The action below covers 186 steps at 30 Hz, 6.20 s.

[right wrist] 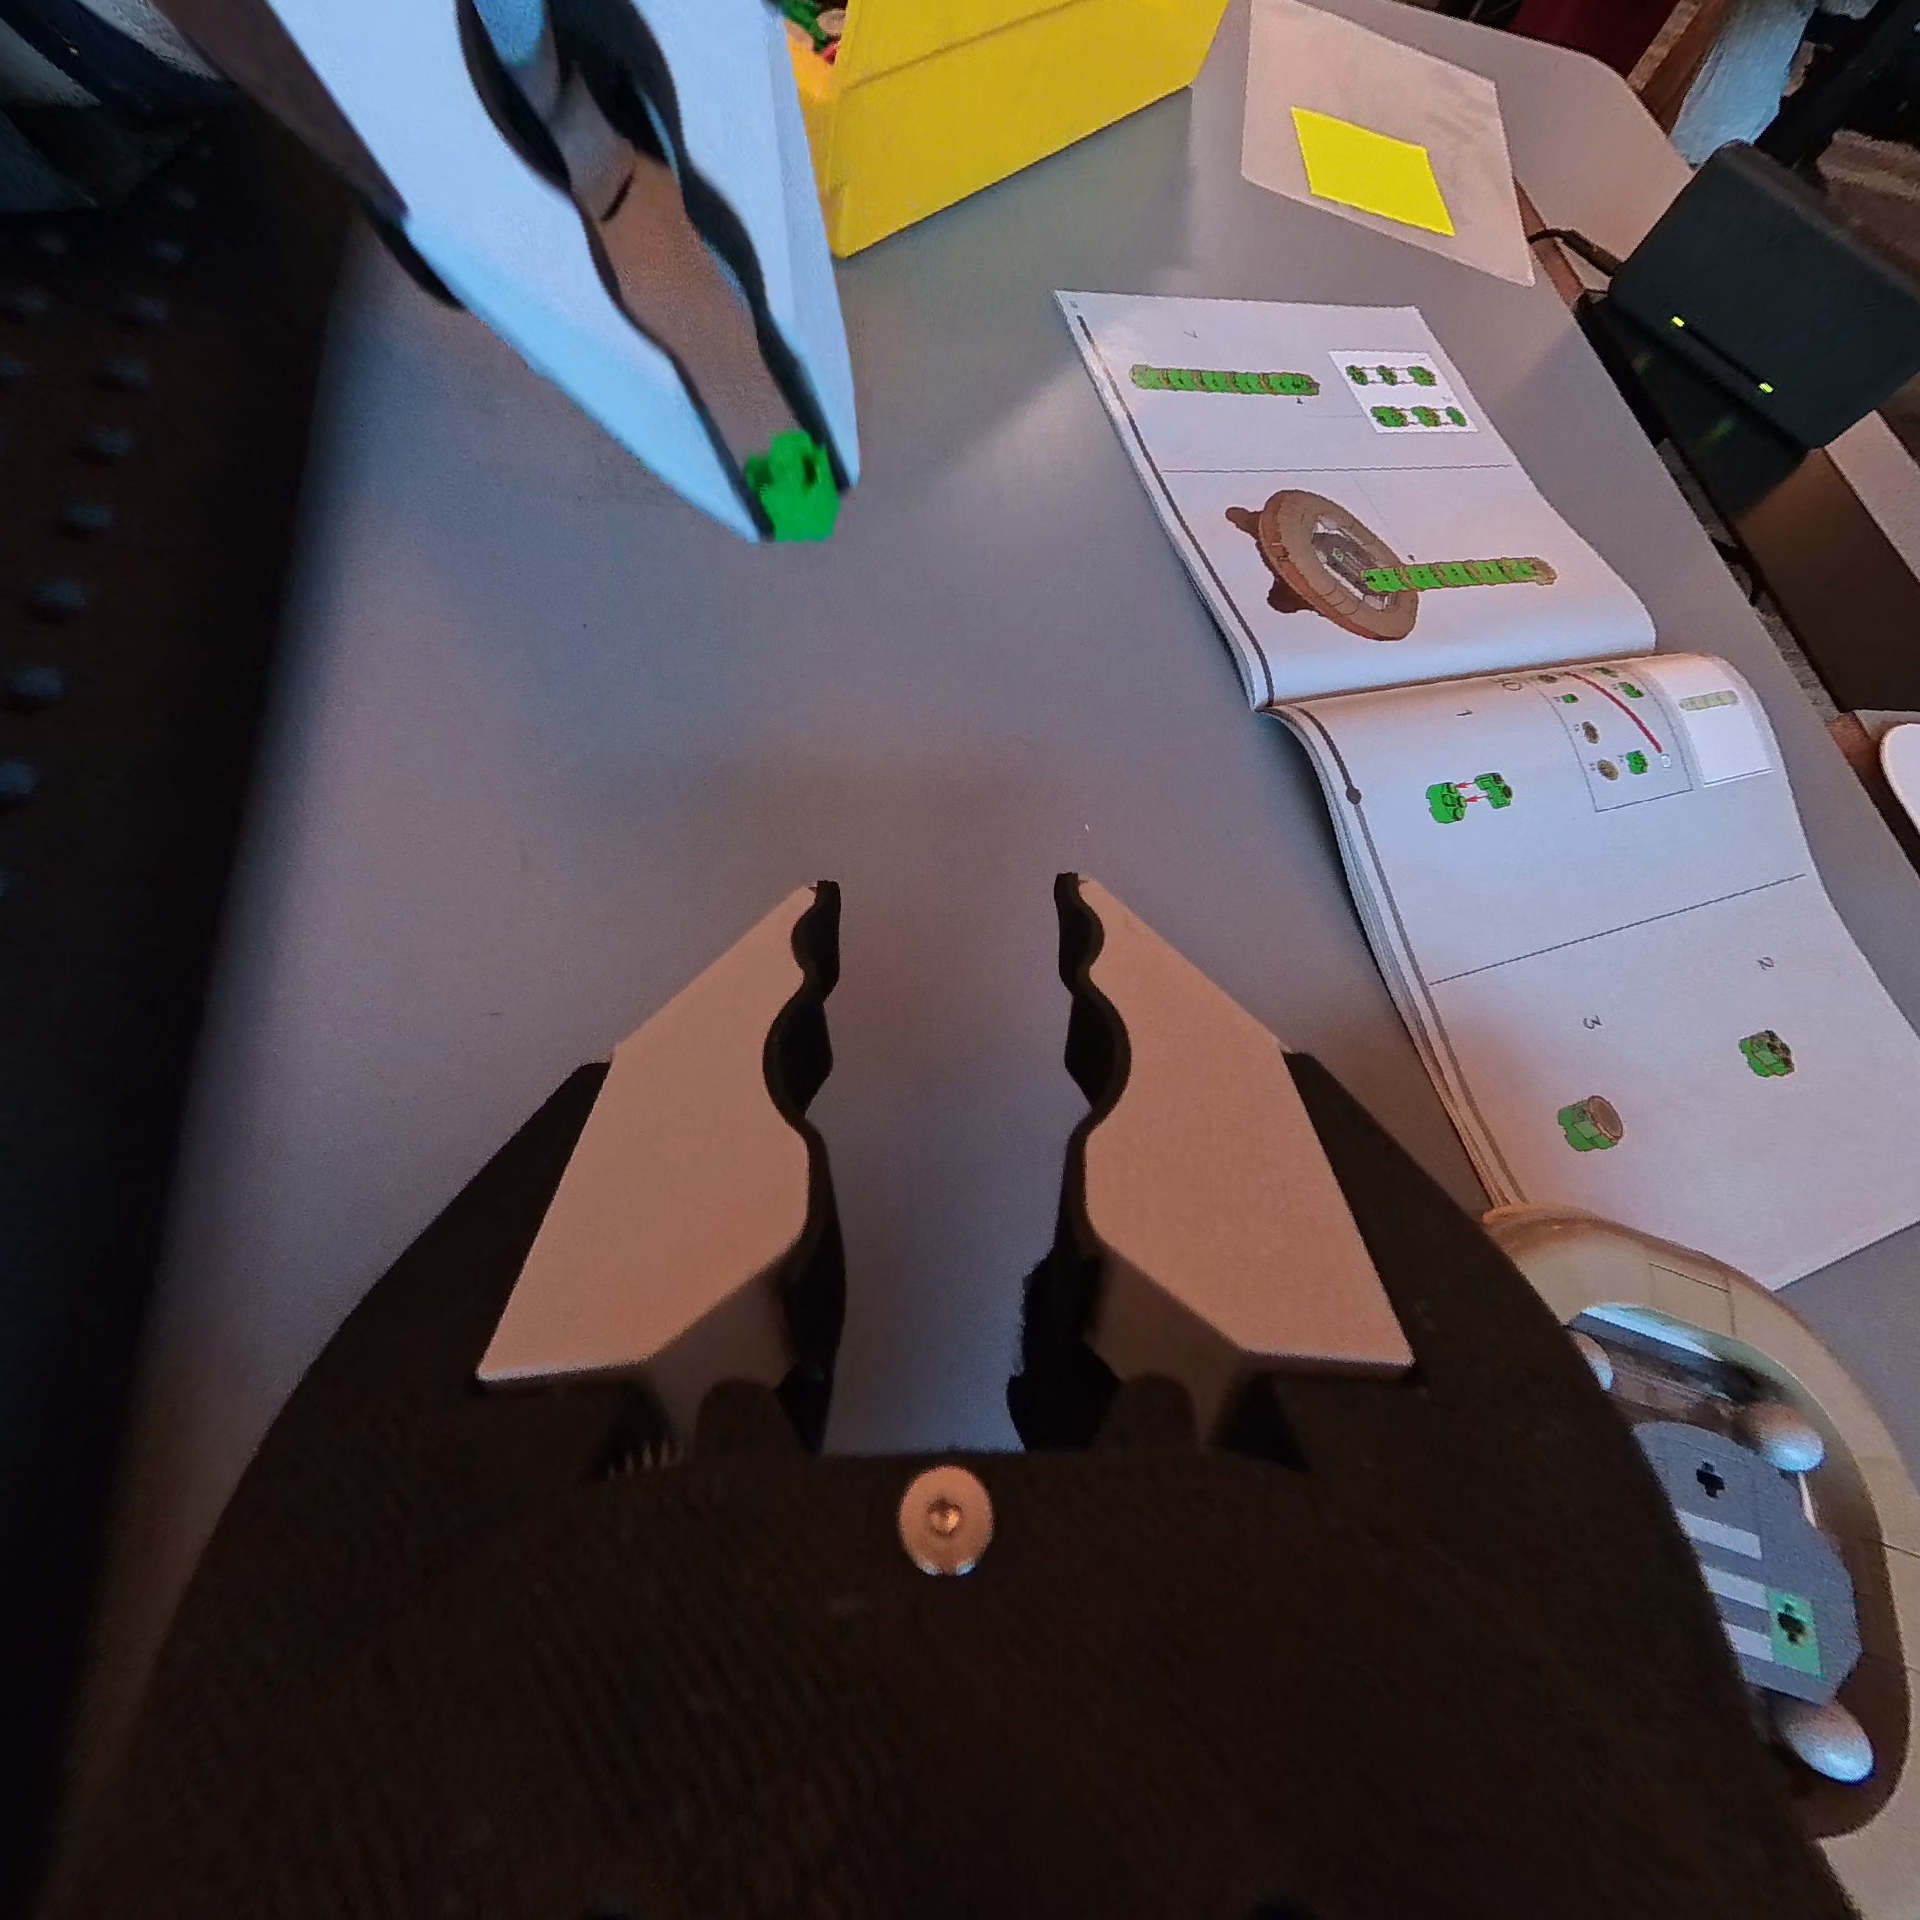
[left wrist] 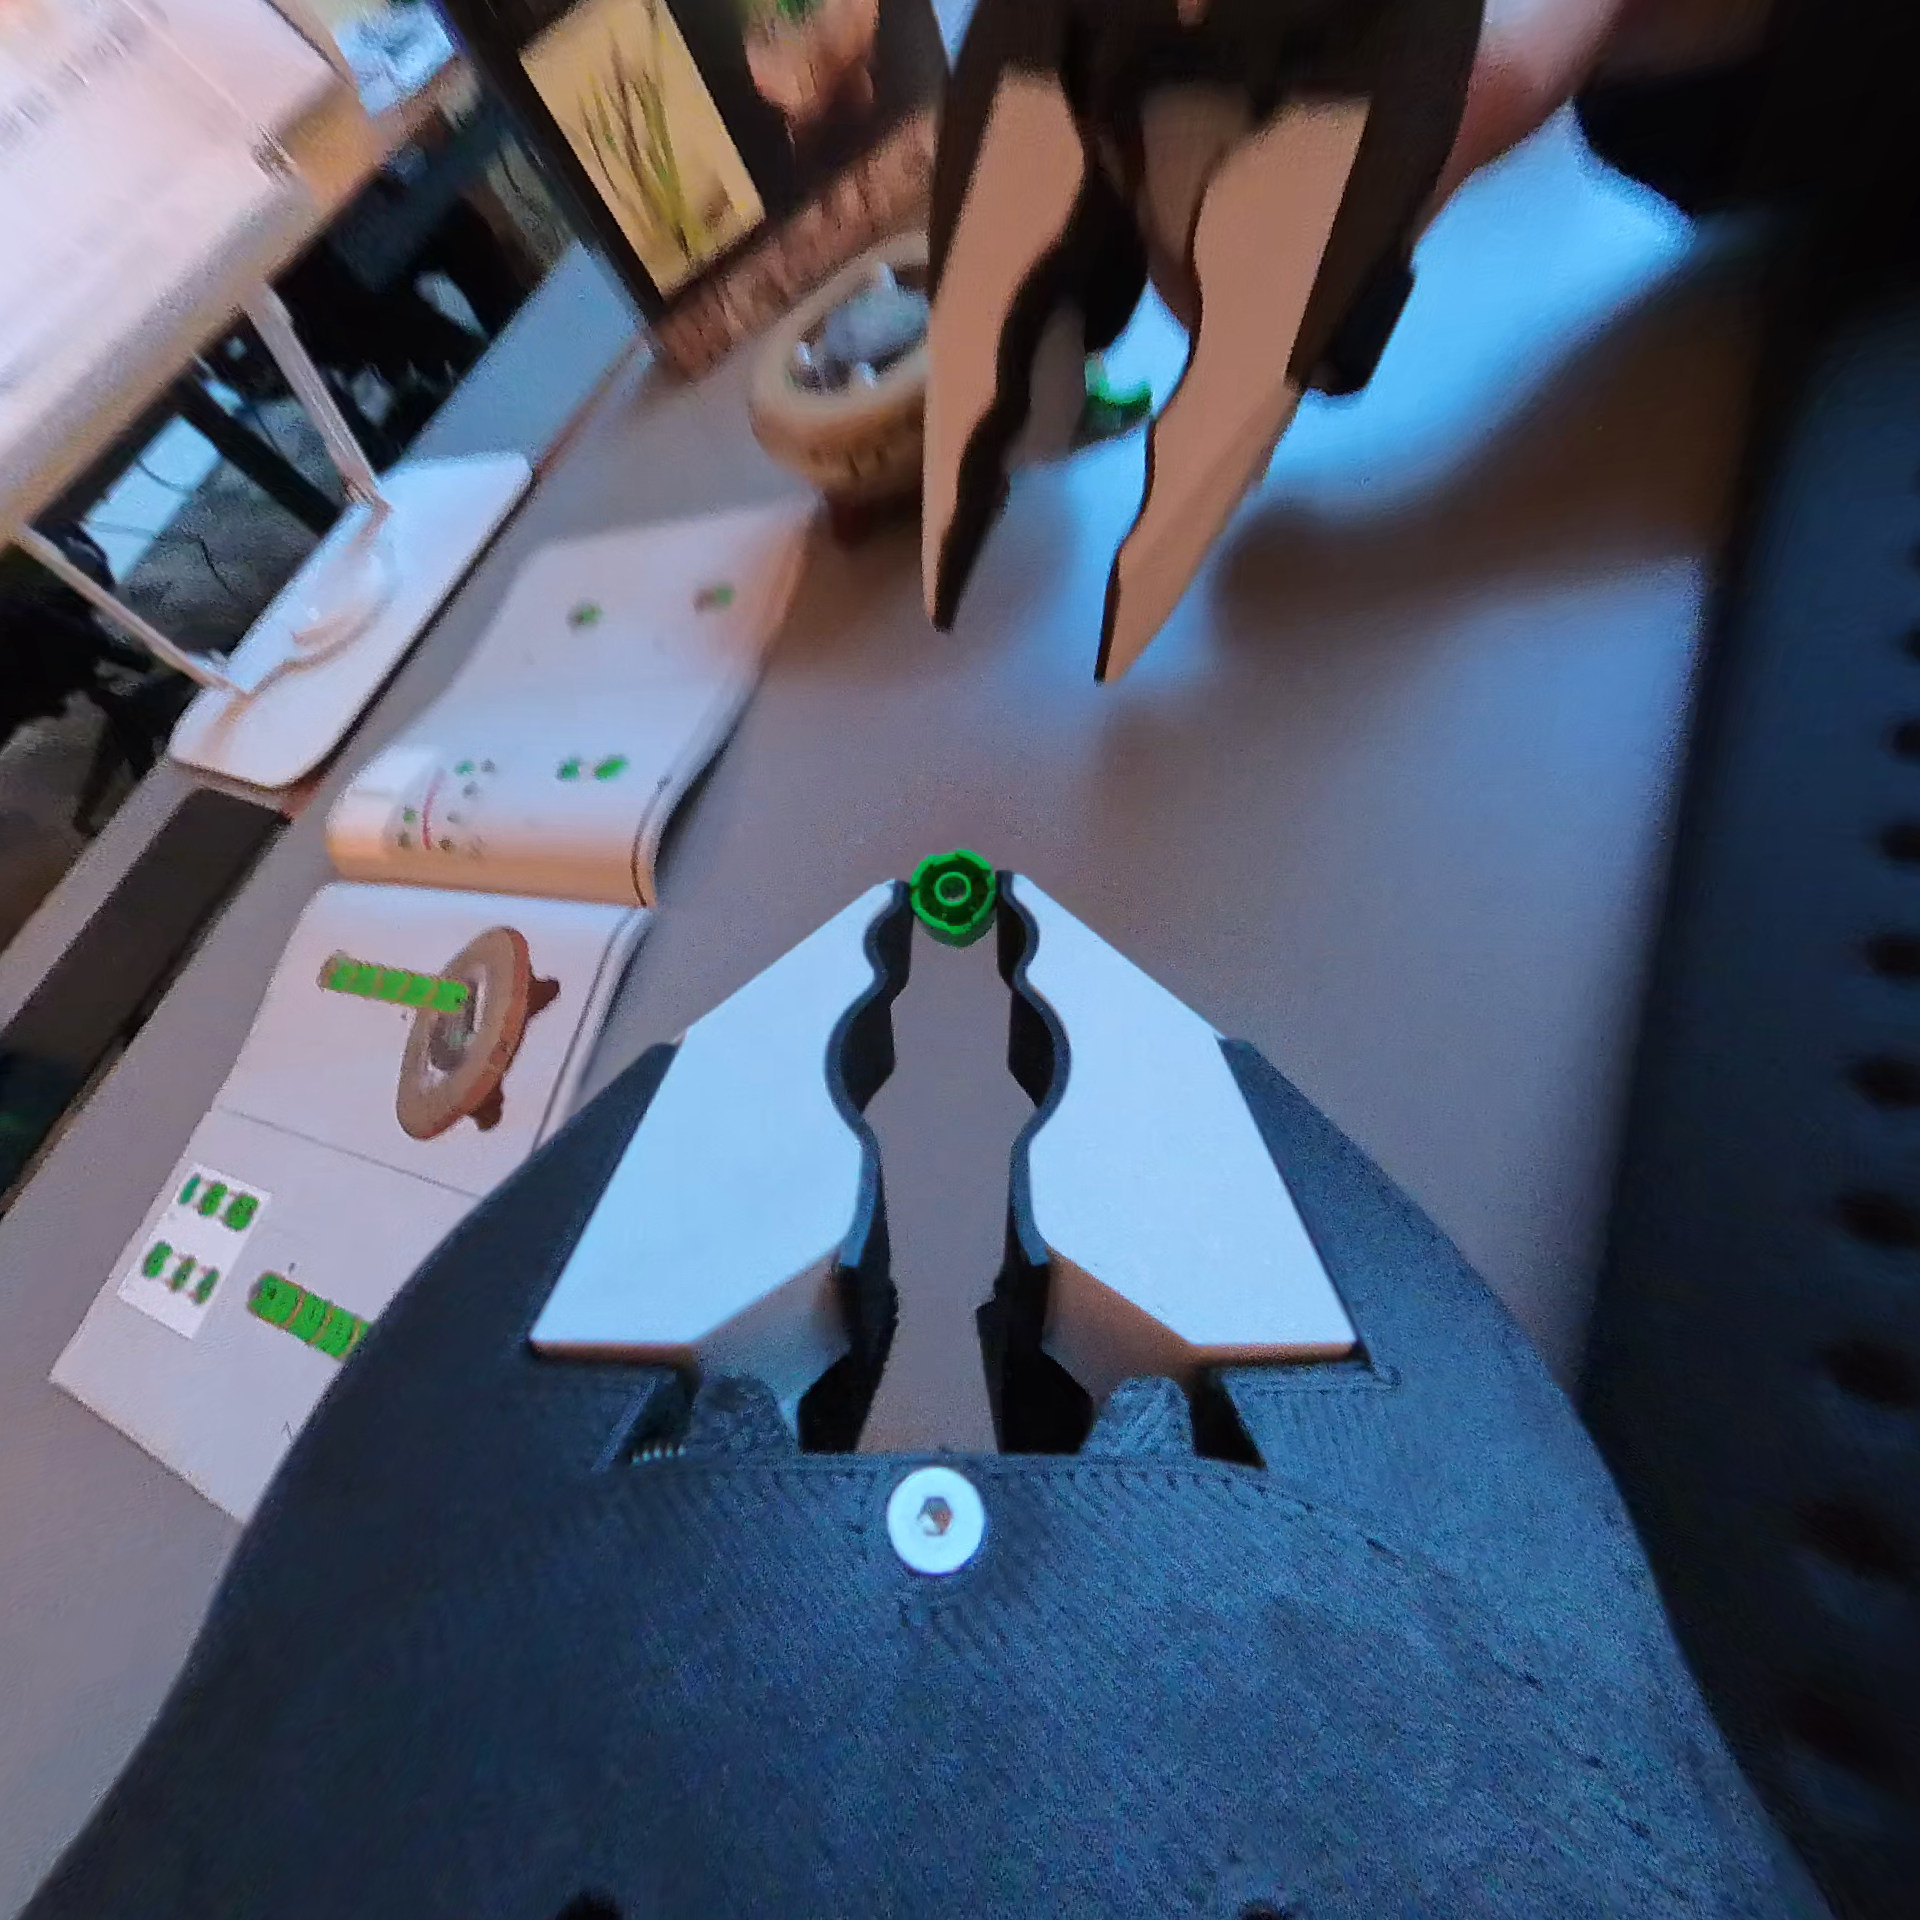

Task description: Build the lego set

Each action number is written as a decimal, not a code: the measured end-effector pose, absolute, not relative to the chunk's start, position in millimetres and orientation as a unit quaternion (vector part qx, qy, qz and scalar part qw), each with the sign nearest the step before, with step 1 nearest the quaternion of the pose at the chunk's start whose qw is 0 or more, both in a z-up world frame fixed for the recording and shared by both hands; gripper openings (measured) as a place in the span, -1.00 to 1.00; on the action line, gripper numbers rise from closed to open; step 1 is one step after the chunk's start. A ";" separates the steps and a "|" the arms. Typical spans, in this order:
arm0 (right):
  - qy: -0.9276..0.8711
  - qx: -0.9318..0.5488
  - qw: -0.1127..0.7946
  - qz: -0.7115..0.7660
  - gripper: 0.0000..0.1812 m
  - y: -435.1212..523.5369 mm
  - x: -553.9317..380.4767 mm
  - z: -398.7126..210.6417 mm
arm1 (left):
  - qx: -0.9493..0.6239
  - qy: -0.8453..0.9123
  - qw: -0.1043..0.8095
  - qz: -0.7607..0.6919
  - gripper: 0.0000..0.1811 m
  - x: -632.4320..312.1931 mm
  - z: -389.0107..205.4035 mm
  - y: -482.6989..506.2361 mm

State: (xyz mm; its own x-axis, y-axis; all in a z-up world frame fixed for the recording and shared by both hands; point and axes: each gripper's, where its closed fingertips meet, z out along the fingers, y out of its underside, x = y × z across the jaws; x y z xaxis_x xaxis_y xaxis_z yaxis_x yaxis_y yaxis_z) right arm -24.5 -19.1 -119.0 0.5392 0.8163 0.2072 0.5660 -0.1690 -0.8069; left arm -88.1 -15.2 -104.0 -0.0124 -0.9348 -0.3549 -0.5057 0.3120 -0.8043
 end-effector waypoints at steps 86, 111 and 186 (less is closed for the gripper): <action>-0.467 -0.561 0.576 0.367 -1.00 -81.6 -49.2 -8.9 | -0.507 0.723 0.449 -0.135 -0.84 -89.8 -130.6 -13.4; -0.553 -0.472 0.613 0.309 -1.00 -115.5 -59.2 -0.4 | -0.501 0.724 0.455 -0.134 -0.84 -90.4 -128.2 -14.3; -0.538 -0.531 0.585 0.295 -1.00 -98.4 -54.5 -17.5 | -0.502 0.740 0.434 -0.110 -0.84 -93.5 -140.7 -12.4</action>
State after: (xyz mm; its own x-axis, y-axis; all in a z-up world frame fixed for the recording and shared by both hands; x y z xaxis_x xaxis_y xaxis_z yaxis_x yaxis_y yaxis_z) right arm -54.5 -98.4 -17.5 0.2468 0.9163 0.3155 0.2261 0.2622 -0.9382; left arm -93.5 -12.4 -140.7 -0.1179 -0.8383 -0.5322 -0.6480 0.4711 -0.5985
